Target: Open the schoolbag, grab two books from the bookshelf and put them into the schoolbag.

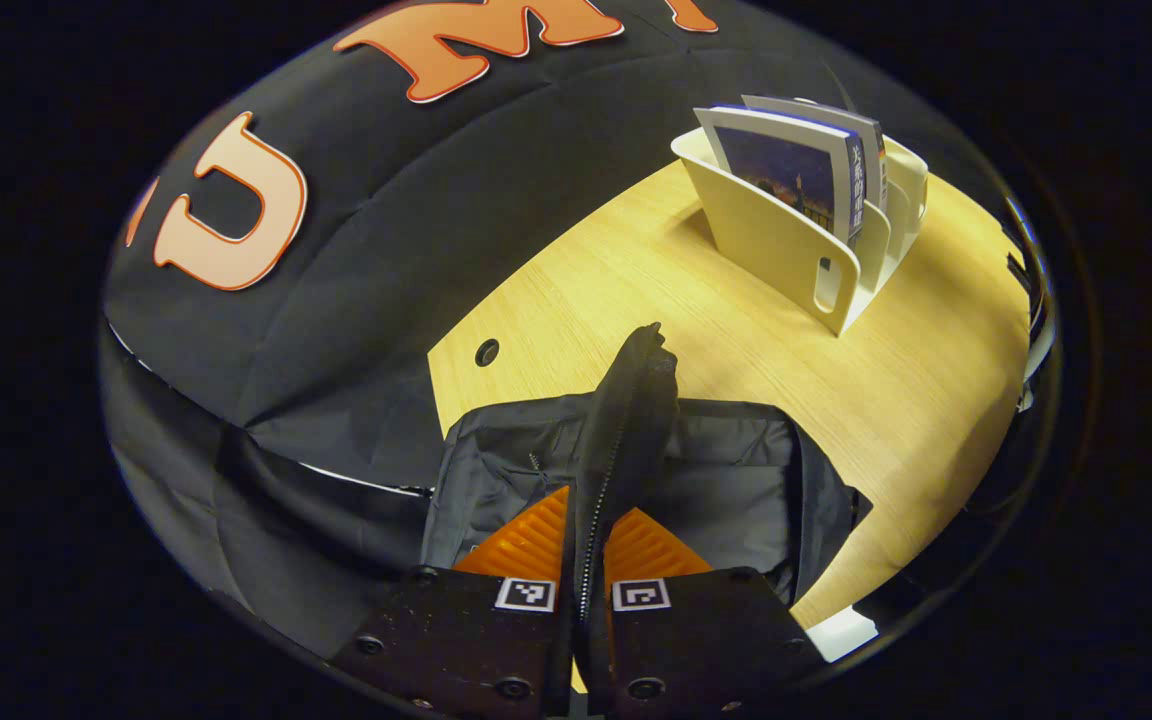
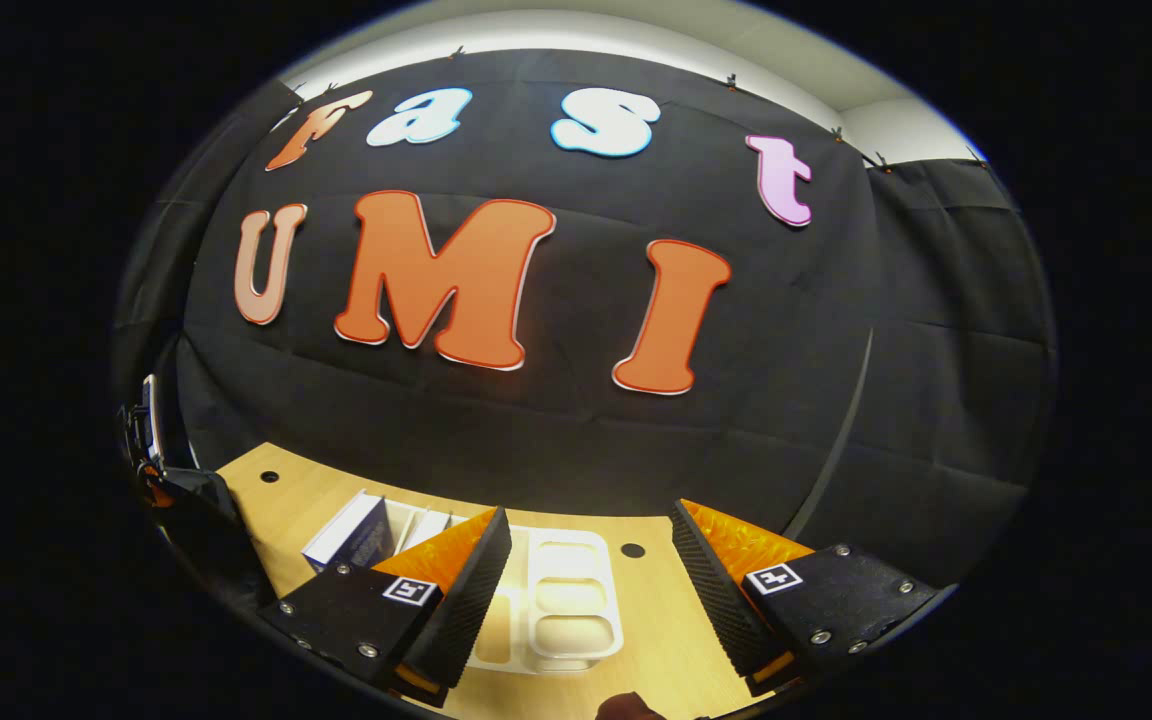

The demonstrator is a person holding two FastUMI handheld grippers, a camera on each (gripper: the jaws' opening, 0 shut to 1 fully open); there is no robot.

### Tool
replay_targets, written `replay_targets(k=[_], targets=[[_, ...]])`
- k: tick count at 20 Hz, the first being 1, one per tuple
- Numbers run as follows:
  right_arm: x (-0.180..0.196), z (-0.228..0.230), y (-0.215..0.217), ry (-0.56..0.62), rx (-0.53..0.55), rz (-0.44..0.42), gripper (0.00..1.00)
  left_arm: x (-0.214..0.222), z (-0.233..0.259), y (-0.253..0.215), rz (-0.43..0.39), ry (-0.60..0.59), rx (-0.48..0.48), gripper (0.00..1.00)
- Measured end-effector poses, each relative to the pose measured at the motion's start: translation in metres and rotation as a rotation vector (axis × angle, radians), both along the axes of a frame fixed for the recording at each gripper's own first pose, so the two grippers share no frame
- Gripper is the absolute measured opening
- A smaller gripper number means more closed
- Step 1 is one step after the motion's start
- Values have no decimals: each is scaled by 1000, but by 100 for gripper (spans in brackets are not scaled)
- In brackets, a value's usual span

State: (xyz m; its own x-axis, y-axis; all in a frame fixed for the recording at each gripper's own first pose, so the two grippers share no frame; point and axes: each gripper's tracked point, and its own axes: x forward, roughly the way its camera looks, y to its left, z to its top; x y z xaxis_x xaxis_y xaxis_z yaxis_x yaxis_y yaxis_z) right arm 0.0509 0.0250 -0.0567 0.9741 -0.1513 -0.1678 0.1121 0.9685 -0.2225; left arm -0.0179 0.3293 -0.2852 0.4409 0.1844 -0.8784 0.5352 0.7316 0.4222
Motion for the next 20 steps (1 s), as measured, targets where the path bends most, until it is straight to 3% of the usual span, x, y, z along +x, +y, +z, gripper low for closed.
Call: replay_targets(k=[9,16,20], targets=[[10,-3,75,118,33,70,96,24,46,20,28,83,-164,7],[12,-25,133,326,154,64,96,26,55,20,-16,184,-261,7],[23,-37,158,437,143,102,97,33,51,21,-23,194,-268,7]])
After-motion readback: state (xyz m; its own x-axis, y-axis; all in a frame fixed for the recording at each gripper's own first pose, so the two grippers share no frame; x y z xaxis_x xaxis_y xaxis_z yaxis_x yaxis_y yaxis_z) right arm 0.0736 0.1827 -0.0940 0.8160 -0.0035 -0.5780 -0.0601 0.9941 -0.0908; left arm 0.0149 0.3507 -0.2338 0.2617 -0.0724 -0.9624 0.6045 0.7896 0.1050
